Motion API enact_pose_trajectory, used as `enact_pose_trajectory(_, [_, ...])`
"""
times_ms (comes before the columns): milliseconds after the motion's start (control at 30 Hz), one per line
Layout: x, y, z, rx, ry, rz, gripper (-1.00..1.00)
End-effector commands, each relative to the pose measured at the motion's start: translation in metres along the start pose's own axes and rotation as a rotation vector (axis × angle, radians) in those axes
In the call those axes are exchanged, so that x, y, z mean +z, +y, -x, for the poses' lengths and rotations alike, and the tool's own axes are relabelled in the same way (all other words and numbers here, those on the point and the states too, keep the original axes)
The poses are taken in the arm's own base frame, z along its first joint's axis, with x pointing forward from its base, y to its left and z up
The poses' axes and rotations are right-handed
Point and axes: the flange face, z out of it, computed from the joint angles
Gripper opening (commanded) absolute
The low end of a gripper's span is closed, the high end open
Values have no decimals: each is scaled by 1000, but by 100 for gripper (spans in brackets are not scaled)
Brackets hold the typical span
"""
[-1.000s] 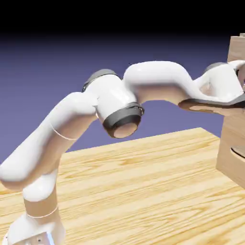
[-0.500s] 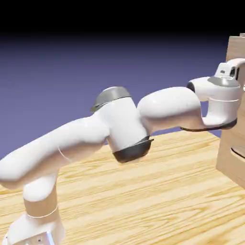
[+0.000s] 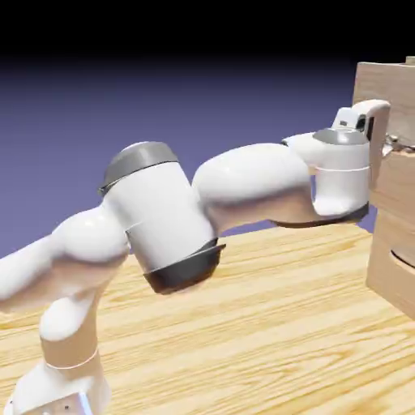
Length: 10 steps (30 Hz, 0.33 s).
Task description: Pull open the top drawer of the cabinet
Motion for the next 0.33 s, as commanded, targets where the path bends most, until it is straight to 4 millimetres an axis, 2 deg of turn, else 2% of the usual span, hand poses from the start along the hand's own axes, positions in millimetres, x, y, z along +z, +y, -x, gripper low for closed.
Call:
enact_pose_trajectory(0, [-9,0,0,0,0,0,-100])
enact_pose_trajectory(233, [-80,0,0,0,0,0,-100])
enact_pose_trajectory(267, [-81,0,0,0,0,0,-100])
enact_pose_trajectory(300, [-81,0,0,0,0,0,100])
